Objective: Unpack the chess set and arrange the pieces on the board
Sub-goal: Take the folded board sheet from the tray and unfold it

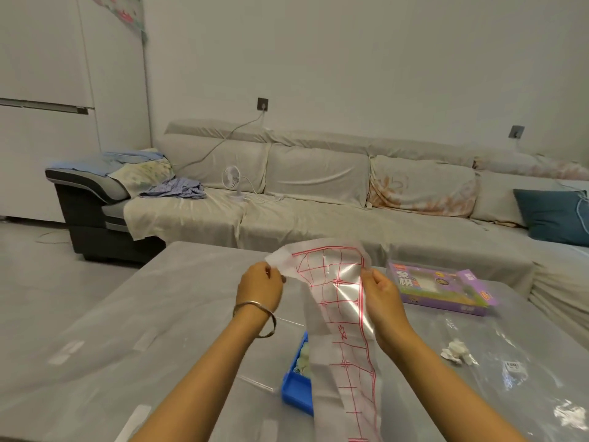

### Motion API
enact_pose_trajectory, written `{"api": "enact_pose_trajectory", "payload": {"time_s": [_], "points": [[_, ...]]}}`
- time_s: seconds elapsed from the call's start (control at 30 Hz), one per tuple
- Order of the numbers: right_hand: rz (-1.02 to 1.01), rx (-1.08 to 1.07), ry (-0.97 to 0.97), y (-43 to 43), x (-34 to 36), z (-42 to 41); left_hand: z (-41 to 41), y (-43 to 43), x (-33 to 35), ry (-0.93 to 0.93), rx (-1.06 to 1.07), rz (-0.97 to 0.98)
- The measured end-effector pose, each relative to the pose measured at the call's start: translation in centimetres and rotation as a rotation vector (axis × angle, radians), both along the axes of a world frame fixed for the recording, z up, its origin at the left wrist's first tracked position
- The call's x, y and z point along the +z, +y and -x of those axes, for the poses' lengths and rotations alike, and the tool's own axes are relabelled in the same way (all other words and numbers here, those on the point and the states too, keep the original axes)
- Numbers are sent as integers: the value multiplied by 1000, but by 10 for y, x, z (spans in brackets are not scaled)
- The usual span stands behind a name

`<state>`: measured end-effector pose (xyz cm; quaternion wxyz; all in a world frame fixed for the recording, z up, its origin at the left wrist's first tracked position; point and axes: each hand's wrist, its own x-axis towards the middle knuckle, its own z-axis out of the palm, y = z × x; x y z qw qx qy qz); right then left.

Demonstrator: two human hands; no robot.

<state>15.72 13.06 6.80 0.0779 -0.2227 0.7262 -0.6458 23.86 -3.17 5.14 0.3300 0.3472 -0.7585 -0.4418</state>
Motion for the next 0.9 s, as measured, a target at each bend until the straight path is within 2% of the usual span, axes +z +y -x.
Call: {"api": "enact_pose_trajectory", "payload": {"time_s": [0.07, 0.13, 0.33, 0.43, 0.57, 0.67, 0.77, 0.9], "points": [[-11, -16, -11, 4, -1, 7, -5, -15, 5, 130, 19, -246], [-18, -34, -38, 8, -4, 14, -9, -32, 7, 182, 50, -336], [8, 58, -175, 5, -8, 16, -14, -43, 16, 100, 9, -159], [36, 83, -284, 0, -7, 14, -10, -45, 12, 127, -27, -213], [44, 97, -382, -5, -12, 17, -10, -41, 1, 157, 86, -213], [-14, 91, -428, -9, -27, 21, -12, -28, -22, -35, 38, -37], [-103, 66, -470, -13, -56, 26, -11, -9, -57, -364, -50, 119], [-204, -21, -520, -9, -95, 32, -8, 8, -113, -694, -126, 214]]}}
